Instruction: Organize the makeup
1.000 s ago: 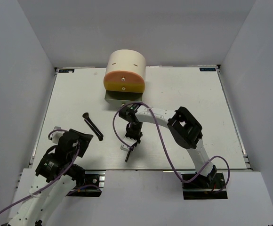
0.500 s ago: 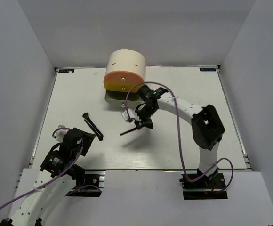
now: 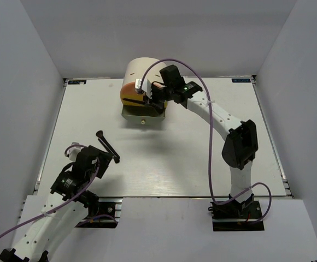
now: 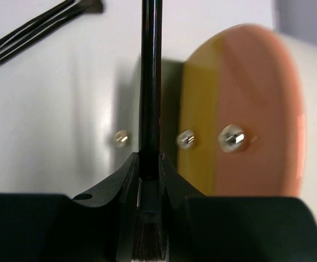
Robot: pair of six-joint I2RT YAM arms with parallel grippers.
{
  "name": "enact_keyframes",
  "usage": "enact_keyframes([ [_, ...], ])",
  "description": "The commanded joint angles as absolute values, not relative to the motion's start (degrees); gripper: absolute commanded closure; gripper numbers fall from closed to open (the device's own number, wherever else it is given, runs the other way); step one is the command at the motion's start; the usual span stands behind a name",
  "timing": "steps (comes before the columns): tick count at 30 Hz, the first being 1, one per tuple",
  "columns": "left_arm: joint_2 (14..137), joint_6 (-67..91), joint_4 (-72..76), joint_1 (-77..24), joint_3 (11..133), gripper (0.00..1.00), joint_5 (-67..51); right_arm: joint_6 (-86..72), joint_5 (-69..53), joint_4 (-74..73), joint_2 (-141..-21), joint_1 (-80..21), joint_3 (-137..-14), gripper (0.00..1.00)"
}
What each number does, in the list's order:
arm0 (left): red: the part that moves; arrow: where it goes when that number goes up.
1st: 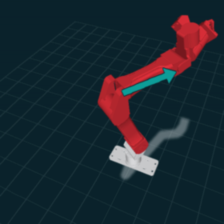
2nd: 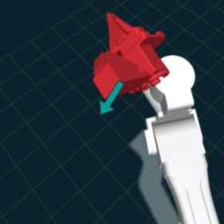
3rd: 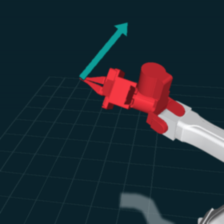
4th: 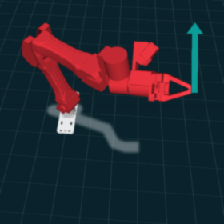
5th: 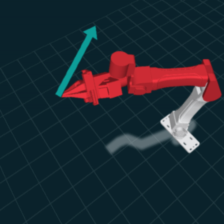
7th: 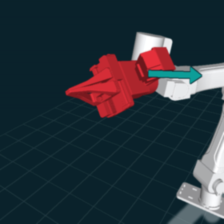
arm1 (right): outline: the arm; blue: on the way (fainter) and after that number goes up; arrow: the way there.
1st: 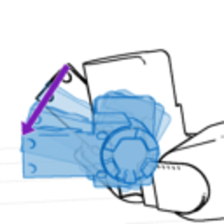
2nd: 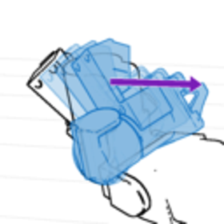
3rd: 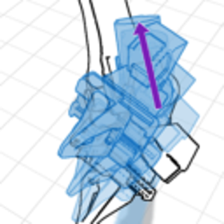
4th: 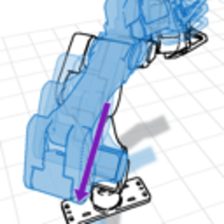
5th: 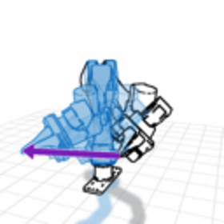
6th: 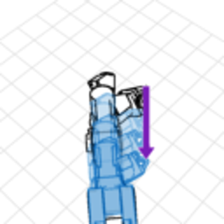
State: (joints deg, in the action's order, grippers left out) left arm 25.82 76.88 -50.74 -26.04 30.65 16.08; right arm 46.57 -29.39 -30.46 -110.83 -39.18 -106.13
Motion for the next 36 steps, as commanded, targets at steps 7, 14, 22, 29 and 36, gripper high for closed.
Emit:
enact_keyframes([
  [7,24.2,76.3,-50.3,-26.3,29.3,0.32,15.4,37.5,-19.5,-12.2,-117.5,-40.2,-106.8,1.0],
  [14,24.9,76.1,-48.8,-26.3,28.6,0.32,14.7,34.4,-11.4,-0.7,-114.7,-41.5,-95.6,1.0],
  [22,27.2,75.6,-46.9,-26.3,28.6,0.32,13.7,33.8,-9.1,2.5,-115.5,-42.0,-93.1,1.0],
  [29,25.9,75.8,-47.4,-26.3,28.2,0.32,13.8,34.7,-10.5,0.1,-116.8,-42.0,-94.9,0.95],
  [36,26.1,75.6,-47.5,-26.3,28.4,0.32,13.8,36.6,-11.7,-3.8,-117.4,-42.0,-95.4,0.94],
])
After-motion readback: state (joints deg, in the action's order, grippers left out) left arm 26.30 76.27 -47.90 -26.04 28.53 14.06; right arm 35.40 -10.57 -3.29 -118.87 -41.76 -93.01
